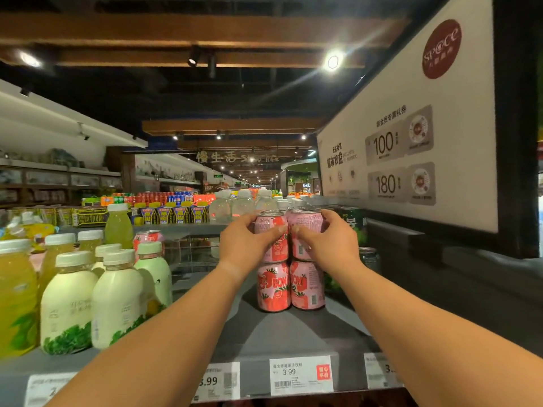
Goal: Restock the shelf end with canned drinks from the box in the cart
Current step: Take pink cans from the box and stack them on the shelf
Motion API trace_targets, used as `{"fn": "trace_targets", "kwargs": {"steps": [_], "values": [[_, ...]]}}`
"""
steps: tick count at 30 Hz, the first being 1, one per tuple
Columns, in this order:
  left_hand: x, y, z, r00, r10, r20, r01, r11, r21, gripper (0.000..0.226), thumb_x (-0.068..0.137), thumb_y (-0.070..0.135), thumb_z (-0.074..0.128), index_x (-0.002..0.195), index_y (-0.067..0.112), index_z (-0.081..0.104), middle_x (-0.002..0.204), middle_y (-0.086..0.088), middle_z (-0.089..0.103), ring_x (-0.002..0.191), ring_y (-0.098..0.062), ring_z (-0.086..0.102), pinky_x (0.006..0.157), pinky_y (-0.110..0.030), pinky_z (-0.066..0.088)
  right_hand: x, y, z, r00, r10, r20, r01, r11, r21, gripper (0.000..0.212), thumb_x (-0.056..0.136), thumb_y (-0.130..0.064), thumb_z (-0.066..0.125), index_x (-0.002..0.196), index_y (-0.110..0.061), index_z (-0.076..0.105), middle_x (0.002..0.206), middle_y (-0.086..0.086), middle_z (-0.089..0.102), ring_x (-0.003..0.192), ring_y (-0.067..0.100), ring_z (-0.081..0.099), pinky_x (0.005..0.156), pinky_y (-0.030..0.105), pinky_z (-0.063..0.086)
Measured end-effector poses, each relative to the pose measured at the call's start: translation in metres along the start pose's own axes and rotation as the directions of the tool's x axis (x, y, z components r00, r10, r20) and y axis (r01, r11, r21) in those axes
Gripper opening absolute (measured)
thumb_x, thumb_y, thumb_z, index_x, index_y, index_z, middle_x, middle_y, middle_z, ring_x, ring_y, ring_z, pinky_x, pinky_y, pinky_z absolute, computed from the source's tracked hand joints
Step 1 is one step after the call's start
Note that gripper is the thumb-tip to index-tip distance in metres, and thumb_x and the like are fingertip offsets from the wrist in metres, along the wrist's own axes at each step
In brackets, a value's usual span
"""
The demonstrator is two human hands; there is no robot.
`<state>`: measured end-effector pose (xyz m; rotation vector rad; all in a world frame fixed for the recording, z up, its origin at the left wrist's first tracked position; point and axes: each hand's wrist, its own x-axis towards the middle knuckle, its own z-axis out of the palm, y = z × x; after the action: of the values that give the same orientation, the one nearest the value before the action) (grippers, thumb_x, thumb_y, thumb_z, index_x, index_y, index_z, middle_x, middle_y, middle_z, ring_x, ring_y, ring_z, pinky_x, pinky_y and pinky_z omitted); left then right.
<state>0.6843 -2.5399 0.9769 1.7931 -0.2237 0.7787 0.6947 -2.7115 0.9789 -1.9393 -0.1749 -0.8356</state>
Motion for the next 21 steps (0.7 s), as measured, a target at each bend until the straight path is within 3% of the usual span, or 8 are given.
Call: {"fn": "trace_targets", "kwargs": {"steps": [2,7,16,21], "values": [[-0.004,-0.007,0.001,1.000,-0.002,-0.006,0.002,1.000,-0.028,0.036,0.070,0.042,0.087,0.100,0.033,0.069,0.094,0.016,0.072,0.081,0.009,0.067,0.069,-0.015,0.056,0.000,0.001,0.002,1.000,-0.013,0.007,0.013,1.000,-0.001,0.080,0.074,-0.055,0.075,0.140,-0.021,0.046,0.128,0.001,0.059,0.115,0.021,0.057,0.097,0.043,0.050],[-0.011,-0.020,0.001,0.997,-0.064,0.034,0.066,0.996,-0.056,0.043,0.072,0.046,0.084,0.106,0.022,0.074,0.093,0.010,0.076,0.085,-0.006,0.073,0.085,-0.038,0.060,-0.003,0.006,0.007,1.000,-0.031,0.002,0.031,0.999,0.022,0.077,0.076,-0.054,0.074,0.139,-0.022,0.046,0.127,-0.001,0.059,0.114,0.019,0.057,0.096,0.042,0.050],[-0.011,-0.026,0.001,0.995,-0.067,0.080,0.073,0.995,-0.070,0.041,0.070,0.048,0.085,0.104,0.025,0.076,0.090,0.012,0.077,0.083,-0.006,0.074,0.085,-0.037,0.060,-0.016,0.017,0.015,0.999,-0.038,0.033,0.037,0.999,0.029,0.081,0.074,-0.058,0.070,0.142,-0.039,0.030,0.126,-0.004,0.062,0.110,0.019,0.060,0.094,0.045,0.052],[-0.013,-0.025,0.002,0.994,-0.063,0.086,0.067,0.996,-0.054,0.044,0.068,0.052,0.084,0.104,0.027,0.076,0.087,0.016,0.076,0.079,-0.001,0.072,0.081,-0.031,0.060,-0.017,0.021,0.016,0.999,-0.038,-0.003,0.038,0.999,0.004,0.054,0.072,-0.055,0.072,0.115,-0.038,0.043,0.103,-0.012,0.063,0.095,0.015,0.064,0.080,0.036,0.054]]}}
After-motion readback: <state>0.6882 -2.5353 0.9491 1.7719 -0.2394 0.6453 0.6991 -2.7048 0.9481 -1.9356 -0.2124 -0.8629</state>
